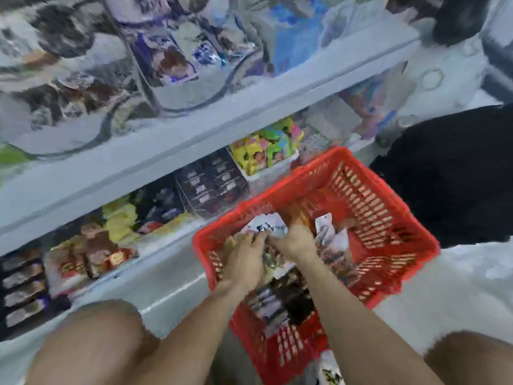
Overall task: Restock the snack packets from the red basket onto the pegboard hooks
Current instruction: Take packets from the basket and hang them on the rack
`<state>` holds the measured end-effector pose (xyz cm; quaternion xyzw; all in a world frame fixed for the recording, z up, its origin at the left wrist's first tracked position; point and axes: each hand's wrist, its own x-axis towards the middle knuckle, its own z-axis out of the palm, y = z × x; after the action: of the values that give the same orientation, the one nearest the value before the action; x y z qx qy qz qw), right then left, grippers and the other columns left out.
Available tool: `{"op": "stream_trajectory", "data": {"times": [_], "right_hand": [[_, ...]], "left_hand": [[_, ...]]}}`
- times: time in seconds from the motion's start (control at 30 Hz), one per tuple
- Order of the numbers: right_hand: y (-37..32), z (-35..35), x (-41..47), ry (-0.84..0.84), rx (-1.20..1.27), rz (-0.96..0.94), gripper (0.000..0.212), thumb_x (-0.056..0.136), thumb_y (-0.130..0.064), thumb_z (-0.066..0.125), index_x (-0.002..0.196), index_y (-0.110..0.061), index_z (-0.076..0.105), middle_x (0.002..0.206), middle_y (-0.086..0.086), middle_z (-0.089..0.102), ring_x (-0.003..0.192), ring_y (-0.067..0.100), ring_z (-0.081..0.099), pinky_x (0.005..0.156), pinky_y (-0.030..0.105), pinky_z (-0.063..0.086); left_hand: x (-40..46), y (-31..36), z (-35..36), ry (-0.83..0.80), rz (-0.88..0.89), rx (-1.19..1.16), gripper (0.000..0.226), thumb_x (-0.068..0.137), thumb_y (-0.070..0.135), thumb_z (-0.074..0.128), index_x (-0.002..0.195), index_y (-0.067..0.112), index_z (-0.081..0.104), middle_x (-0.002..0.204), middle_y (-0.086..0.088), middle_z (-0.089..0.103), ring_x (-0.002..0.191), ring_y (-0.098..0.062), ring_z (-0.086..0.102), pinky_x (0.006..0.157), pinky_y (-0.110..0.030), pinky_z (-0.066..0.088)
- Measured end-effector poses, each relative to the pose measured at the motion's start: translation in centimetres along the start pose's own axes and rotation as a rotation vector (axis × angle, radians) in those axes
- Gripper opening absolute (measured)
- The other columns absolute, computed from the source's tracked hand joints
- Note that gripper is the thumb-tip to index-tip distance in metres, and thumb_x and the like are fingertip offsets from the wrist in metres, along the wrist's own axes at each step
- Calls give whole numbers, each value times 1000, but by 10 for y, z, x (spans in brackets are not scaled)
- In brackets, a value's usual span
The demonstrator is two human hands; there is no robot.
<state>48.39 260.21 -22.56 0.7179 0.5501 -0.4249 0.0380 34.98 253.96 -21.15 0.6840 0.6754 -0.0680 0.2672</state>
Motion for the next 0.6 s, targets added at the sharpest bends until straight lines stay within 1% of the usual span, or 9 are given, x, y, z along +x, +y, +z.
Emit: {"op": "stream_trajectory", "data": {"times": [0.03,0.07,0.1,0.17,0.27,0.33,0.4,0.5,0.6], "right_hand": [[2,6,9,-8,-15,21,86,77,-69,75,130,-4,56,131,19,59,119,34,60,85,34,50],[4,10,15,-10,-37,29,98,77,-69,75,143,-3,46,142,19,52,130,37,53,98,38,48],[6,13,19,-14,-70,31,103,79,-69,75,148,-2,38,148,19,45,137,39,46,107,40,43],[7,14,18,-3,-108,48,108,77,-70,77,149,-3,34,152,20,37,141,40,38,113,43,38],[3,11,12,-34,-80,67,114,69,-69,84,150,-5,36,155,21,31,143,41,33,117,45,36],[-2,12,7,-34,-82,48,116,65,-69,86,148,-6,37,155,19,32,143,40,34,118,46,36],[-5,18,4,-40,-22,-9,111,63,-64,89,143,-7,36,150,17,38,140,38,38,116,46,38],[-8,28,1,-92,81,-71,101,69,-53,90,136,-8,29,139,15,50,130,35,52,108,45,47],[-15,34,-4,-91,20,-81,102,77,-50,85,144,-5,24,141,16,52,131,36,54,105,44,48]], "left_hand": [[6,-6,9,22,7,12,74,90,3,52,159,25,39,155,-8,45,144,-32,41,119,-42,33],[9,-10,15,44,12,11,69,92,5,53,157,25,42,155,-7,43,144,-32,40,119,-42,34],[11,-12,19,69,16,10,63,94,8,54,155,23,46,153,-6,43,142,-32,42,118,-43,35],[10,-11,19,104,21,33,50,97,12,55,146,19,52,145,-7,48,135,-32,46,114,-48,39],[2,-7,11,89,6,59,39,98,10,56,137,14,54,134,-10,57,128,-32,50,109,-52,43],[-4,-7,6,86,-4,66,38,96,7,57,133,13,55,131,-9,61,126,-31,52,110,-50,42],[-7,-10,1,97,-21,74,35,95,6,58,129,13,57,128,-8,66,124,-29,56,114,-45,40],[-10,-16,-2,107,-60,49,34,93,8,63,127,12,58,119,-8,70,122,-29,57,121,-42,33],[-11,-18,-4,98,-91,10,38,92,9,67,128,11,56,113,-10,68,119,-31,57,121,-43,34]]}}
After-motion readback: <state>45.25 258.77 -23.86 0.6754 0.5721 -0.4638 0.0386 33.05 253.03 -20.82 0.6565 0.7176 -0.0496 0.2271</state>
